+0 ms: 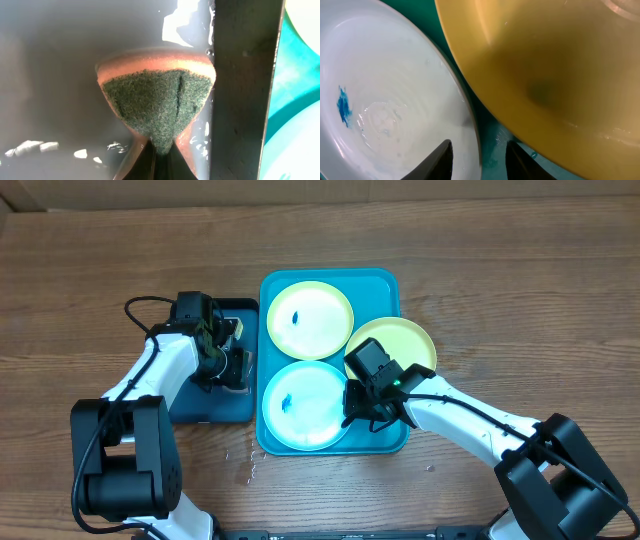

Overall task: Clean dirty plates on tray and stack at the side
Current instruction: 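Carry the sponge with the left gripper over the light blue plate, then press the sponge onto the light blue plate and scrub the blue stain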

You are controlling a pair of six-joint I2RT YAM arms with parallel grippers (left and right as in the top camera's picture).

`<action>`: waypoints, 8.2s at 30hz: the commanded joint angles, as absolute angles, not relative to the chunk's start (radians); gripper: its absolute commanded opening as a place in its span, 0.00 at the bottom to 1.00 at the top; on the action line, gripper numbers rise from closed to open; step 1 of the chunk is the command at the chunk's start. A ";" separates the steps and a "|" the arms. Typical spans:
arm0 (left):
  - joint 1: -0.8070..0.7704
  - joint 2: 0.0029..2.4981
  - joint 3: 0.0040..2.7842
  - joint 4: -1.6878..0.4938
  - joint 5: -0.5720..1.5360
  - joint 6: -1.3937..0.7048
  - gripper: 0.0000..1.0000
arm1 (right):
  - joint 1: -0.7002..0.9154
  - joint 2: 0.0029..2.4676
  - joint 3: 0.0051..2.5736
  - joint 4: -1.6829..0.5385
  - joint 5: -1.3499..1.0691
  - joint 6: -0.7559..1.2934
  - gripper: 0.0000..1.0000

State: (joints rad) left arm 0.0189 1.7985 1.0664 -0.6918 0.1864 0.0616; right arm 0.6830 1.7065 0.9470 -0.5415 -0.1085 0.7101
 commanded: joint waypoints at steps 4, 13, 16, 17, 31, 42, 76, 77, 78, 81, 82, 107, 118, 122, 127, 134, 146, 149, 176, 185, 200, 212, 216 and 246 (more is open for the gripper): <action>0.012 1.788 1.078 -0.727 0.202 0.076 0.04 | 0.685 1.709 0.942 -0.531 -0.144 0.712 0.36; 0.012 1.583 1.100 -0.725 0.202 0.073 0.04 | 0.685 1.709 0.942 -0.532 -0.152 0.712 0.27; 0.012 1.527 1.100 -0.728 0.203 0.038 0.04 | 0.685 1.709 0.942 -0.532 -0.152 0.716 0.22; 0.012 1.517 1.100 -0.732 0.203 0.022 0.04 | 0.685 1.709 0.942 -0.532 -0.152 0.716 0.21; 0.012 1.510 1.100 -0.761 0.199 0.011 0.04 | 0.685 1.709 0.942 -0.551 -0.158 0.760 0.04; 0.012 1.511 1.099 -0.759 0.165 -0.001 0.04 | 0.685 1.709 0.942 -0.538 -0.132 0.764 0.04; 0.012 1.511 1.099 -0.733 -0.001 -0.108 0.04 | 0.685 1.709 0.942 -0.550 -0.150 0.763 0.04; 0.012 1.511 1.099 -0.723 0.000 -0.103 0.04 | 0.685 1.709 0.942 -0.546 -0.149 0.763 0.04; 0.012 1.511 1.099 -0.717 0.000 -0.100 0.04 | 0.685 1.709 0.942 -0.543 -0.144 0.763 0.04; 0.012 1.511 1.099 -0.716 0.000 -0.101 0.04 | 0.685 1.709 0.942 -0.543 -0.140 0.763 0.11; 0.012 1.511 1.099 -0.721 0.000 -0.101 0.04 | 0.685 1.709 0.942 -0.545 -0.140 0.763 0.12; -0.056 1.512 1.185 -0.855 0.187 -0.067 0.04 | 0.685 1.709 0.942 -0.554 -0.159 0.764 0.04; -0.252 1.527 1.152 -0.899 0.164 -0.107 0.04 | 0.685 1.709 0.942 -0.554 -0.159 0.764 0.04; -0.288 1.559 1.139 -0.886 0.162 -0.109 0.04 | 0.685 1.709 0.942 -0.554 -0.159 0.764 0.04; -0.308 1.628 1.139 -0.892 0.157 -0.108 0.04 | 0.685 1.709 0.942 -0.554 -0.159 0.764 0.04; -0.309 1.711 1.139 -0.901 0.157 -0.048 0.04 | 0.685 1.709 0.942 -0.554 -0.159 0.764 0.04; -0.309 1.802 1.139 -0.901 0.153 -0.044 0.04 | 0.685 1.709 0.942 -0.551 -0.159 0.764 0.04; -0.309 1.831 1.139 -0.904 0.154 -0.044 0.04 | 0.685 1.709 0.942 -0.551 -0.159 0.764 0.04; -0.297 1.967 1.148 -1.001 0.541 0.047 0.04 | 0.685 1.709 0.942 -0.551 -0.159 0.763 0.04; -0.268 1.816 1.207 -1.011 0.605 0.093 0.04 | 0.685 1.709 0.942 -0.551 -0.159 0.763 0.04; -0.270 1.747 1.118 -0.889 0.175 -0.086 0.04 | 0.685 1.709 0.942 -0.551 -0.159 0.763 0.04; -0.270 1.747 0.869 -0.706 0.271 -0.113 0.04 | 0.685 1.709 0.942 -0.550 -0.159 0.763 0.04; -0.270 1.747 0.847 -0.722 0.325 -0.112 0.04 | 0.685 1.709 0.942 -0.550 -0.159 0.764 0.04; -0.270 1.728 1.196 -0.950 0.255 -0.064 0.04 | 0.685 1.709 0.942 -0.547 -0.159 0.763 0.04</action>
